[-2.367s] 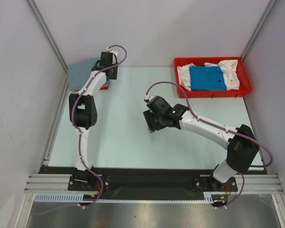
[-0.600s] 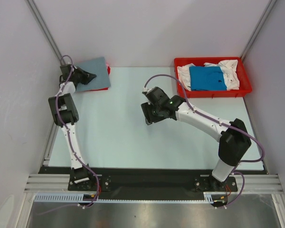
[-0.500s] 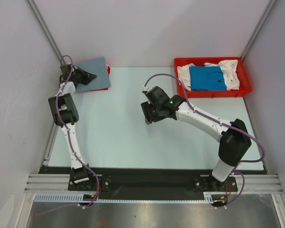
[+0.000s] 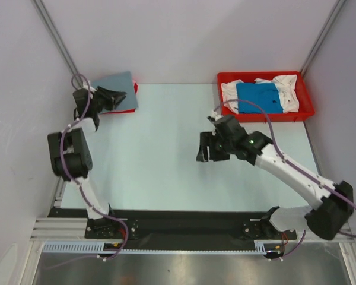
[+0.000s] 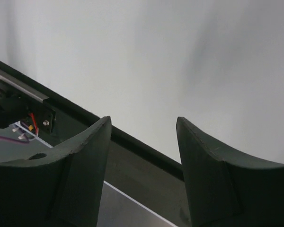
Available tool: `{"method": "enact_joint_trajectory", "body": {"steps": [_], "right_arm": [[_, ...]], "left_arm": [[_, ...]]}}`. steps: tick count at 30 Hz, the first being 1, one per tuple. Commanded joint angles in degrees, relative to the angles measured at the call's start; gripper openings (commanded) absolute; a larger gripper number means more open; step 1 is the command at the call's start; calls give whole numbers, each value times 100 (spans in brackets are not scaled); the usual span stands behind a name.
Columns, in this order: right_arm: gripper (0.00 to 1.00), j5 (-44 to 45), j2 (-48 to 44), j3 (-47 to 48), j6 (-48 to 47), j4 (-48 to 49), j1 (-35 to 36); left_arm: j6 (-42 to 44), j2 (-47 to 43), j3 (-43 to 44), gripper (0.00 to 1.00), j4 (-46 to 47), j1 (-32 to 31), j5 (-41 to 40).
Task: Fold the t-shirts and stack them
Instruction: Neatly place the folded tshirt to the corner
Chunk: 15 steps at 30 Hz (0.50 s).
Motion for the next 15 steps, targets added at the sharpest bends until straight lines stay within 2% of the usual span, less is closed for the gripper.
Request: {"method": "enact_joint_trajectory", "body": {"steps": [1, 2, 3, 4, 5, 6, 7, 8, 9, 11, 12, 15], "right_arm": [[67, -1161, -1095, -993, 674, 261, -452], [68, -1346, -1387, -1266, 779, 401, -575], [72, -1661, -1642, -1825, 972, 472, -802], [85, -1812, -2176, -2092, 1069, 560, -935], [99, -1944, -2425, -2382, 1175, 735, -1049], [100, -2197, -2662, -2619, 1324, 798, -1320], [100, -2339, -2934, -3126, 1586, 894, -1453], [100, -2445, -3363, -3358, 1754, 1078, -1585], [100, -2646, -3602, -3578, 1904, 1175, -1848], [100, -2771, -4094, -4228, 2361, 1378, -2104], [100, -2910, -4228, -4465, 2484, 1431, -2331], [100, -3105, -4536, -5143, 2845, 1572, -2666]], "left_arm": [[-179, -1710, -1686, 30, 1198, -757, 308], [-30, -2541, -2534, 31, 971, -1089, 212], [224, -2958, -2960, 32, 864, -1284, 132], [357, -3371, -3365, 36, 715, -1364, 45], [480, -3871, -4021, 39, 322, -1826, -209], [742, -4729, -4298, 42, 40, -2013, -385], [823, -5216, -4553, 49, -259, -2189, -561], [842, -5621, -5017, 51, -714, -2504, -658], [763, -6452, -5247, 52, -867, -2629, -781], [597, -7256, -5905, 54, -1341, -2945, -931], [439, -8121, -6100, 57, -1499, -2999, -1010], [114, -9365, -6760, 62, -2212, -3043, -959]]}}
